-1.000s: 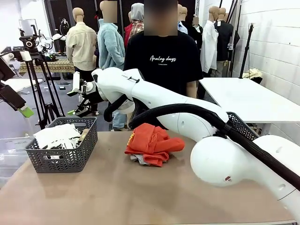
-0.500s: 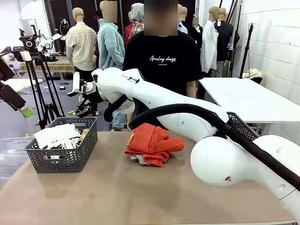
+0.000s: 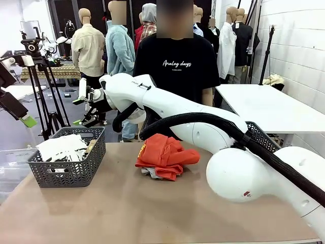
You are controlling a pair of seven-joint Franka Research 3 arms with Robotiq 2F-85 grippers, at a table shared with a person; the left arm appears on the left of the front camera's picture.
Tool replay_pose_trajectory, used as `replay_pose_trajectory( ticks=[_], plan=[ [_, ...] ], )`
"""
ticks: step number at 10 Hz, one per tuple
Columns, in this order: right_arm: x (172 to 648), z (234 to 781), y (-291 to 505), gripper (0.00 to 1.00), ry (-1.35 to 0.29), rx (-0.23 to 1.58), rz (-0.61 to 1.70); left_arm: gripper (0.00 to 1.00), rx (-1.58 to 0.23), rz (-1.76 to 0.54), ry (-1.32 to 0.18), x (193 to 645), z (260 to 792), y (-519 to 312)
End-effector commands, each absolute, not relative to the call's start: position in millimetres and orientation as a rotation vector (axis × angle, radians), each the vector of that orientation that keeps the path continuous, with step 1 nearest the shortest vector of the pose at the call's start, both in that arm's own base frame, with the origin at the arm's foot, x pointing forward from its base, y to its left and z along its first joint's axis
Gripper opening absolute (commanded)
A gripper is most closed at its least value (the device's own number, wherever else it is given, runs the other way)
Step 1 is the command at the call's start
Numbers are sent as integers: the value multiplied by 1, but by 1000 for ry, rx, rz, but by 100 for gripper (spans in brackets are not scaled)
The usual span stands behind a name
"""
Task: Sort the tops and bottoms.
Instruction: Lift clothes from the center of the table with your left hand.
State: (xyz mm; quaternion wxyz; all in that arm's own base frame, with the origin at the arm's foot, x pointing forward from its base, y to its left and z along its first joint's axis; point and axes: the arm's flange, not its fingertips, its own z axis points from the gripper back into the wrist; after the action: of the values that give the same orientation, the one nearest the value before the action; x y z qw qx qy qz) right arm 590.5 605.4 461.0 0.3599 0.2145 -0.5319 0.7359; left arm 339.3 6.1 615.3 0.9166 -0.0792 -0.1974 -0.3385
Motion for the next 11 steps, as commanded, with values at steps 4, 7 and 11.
replay_pose_trajectory(
  ticks=[4,7,11],
  plan=[
    [591,459,606,100,-1375,553,1894,100,-153,-698,-398,337,616,8],
    [591,461,605,100,-1371,553,1897,100,-153,-698,-398,337,616,8],
    [508,573,499,100,-1277,495,1737,100,-153,-698,-398,337,616,8]
  ],
)
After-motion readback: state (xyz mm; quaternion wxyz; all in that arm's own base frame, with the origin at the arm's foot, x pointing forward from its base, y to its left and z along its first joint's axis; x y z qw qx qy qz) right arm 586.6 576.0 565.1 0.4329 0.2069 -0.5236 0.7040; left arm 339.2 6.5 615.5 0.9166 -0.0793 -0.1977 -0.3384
